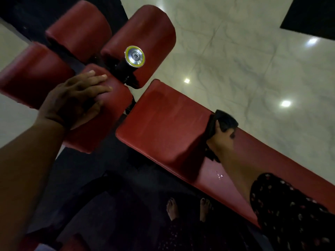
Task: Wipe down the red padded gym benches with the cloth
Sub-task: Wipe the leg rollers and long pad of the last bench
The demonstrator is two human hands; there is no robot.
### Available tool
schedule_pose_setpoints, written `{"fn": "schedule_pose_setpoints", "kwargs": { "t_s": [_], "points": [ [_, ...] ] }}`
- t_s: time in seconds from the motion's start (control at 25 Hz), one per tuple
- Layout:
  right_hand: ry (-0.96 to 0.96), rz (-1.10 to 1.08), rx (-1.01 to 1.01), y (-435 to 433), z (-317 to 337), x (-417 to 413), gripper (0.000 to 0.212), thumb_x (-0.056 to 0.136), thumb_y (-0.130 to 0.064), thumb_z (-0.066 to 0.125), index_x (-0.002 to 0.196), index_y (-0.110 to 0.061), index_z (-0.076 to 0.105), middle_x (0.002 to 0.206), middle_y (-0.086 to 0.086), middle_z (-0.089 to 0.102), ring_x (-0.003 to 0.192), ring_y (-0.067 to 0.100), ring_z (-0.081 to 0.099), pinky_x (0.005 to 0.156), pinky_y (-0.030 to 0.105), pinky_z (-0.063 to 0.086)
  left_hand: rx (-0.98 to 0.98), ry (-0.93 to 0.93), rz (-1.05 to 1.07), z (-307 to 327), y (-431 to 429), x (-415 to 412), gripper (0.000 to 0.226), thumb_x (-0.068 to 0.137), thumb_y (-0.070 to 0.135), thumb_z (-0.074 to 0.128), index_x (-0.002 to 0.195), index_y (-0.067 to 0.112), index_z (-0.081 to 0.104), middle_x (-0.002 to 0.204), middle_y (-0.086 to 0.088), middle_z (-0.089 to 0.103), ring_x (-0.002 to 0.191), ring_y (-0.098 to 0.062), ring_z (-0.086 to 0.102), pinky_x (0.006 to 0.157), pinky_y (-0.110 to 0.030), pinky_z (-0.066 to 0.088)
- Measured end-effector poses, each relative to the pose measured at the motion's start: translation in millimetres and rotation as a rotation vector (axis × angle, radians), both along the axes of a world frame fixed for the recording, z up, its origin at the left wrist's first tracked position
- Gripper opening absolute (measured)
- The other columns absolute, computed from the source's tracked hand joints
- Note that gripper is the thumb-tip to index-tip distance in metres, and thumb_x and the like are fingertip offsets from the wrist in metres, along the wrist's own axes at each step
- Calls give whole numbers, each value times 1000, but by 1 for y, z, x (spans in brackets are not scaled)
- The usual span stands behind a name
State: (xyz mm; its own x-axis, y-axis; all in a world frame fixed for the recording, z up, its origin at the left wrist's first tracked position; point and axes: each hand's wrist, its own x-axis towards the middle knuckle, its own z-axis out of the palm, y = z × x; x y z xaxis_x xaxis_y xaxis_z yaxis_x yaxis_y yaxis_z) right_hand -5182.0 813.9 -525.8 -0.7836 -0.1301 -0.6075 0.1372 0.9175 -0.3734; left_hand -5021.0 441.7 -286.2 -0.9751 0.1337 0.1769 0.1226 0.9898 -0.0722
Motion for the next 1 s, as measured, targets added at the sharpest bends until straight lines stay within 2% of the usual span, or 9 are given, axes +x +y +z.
{"fn": "schedule_pose_setpoints", "kwargs": {
  "t_s": [0.12, 0.28, 0.36, 0.44, 0.64, 0.76, 0.84, 0.92, 1.0],
  "points": [
    [-14, 107, 26, 1, -5, 77, 105, 80, 2, 54, 149, -53, -3, 153, 8, -11, 97, 37, 58, 64, 38, 58, 12, -26, 13, 1, -3, -1, 48, 97, 39, 39, 131, 14, 61, 145, -12, 50, 135, -38, 44, 103, -57, 42],
    [3, 423, 167, 11, 0, 154, 96, 88, -12, 53, 147, -55, -9, 159, 13, -7, 115, 35, 49, 85, 43, 56, 30, -45, 68, 3, 2, -4, 59, 92, 43, 38, 140, 12, 51, 144, -16, 50, 135, -36, 44, 100, -62, 42],
    [5, 569, 227, 24, -1, 174, 90, 93, -18, 50, 147, -54, -13, 160, 16, -6, 117, 33, 45, 87, 44, 53, 50, -36, 88, 4, 4, -4, 65, 90, 43, 39, 147, 11, 43, 144, -19, 49, 134, -35, 44, 98, -65, 42],
    [15, 646, 259, 33, -2, 173, 93, 94, -21, 52, 144, -56, -18, 160, 16, -6, 116, 34, 45, 85, 46, 53, 28, -26, 34, 2, 3, -1, 59, 91, 41, 40, 140, 10, 53, 143, -17, 51, 134, -37, 46, 97, -62, 43],
    [9, 619, 333, 25, -2, 176, 106, 88, -48, 63, 141, -53, -30, 159, 16, -9, 118, 37, 42, 83, 51, 51, 60, 85, 47, -4, 0, 4, 41, 97, 33, 46, 116, 8, 72, 133, -17, 60, 122, -37, 58, 96, -52, 48],
    [111, 561, 388, 9, -12, 185, 126, 86, -35, 70, 126, -45, -50, 159, 20, -8, 119, 42, 37, 87, 60, 43, 115, 264, 46, -26, 21, 32, 42, 101, 32, 44, 112, 2, 71, 122, -19, 65, 110, -42, 63, 90, -55, 50],
    [61, 515, 377, 8, -11, 182, 119, 89, -40, 65, 128, -45, -48, 158, 21, -12, 132, 52, 24, 94, 67, 36, 174, 308, 51, -56, 74, 48, 36, 97, 30, 47, 115, 7, 68, 121, -15, 64, 116, -41, 57, 99, -57, 42],
    [91, 482, 354, 11, -14, 182, 110, 91, -47, 60, 134, -48, -41, 158, 21, -18, 140, 53, 13, 96, 68, 33, 240, 212, -5, -100, 132, 56, 32, 91, 28, 52, 116, 16, 68, 121, -7, 65, 121, -35, 54, 111, -53, 31],
    [170, 427, 314, 16, -22, 187, 112, 93, -30, 62, 134, -51, -40, 157, 22, -23, 137, 50, 23, 92, 61, 43, 269, 0, -114, -150, 173, 50, 34, 90, 28, 52, 119, 22, 70, 124, -2, 66, 126, -27, 52, 116, -46, 26]
  ]
}}
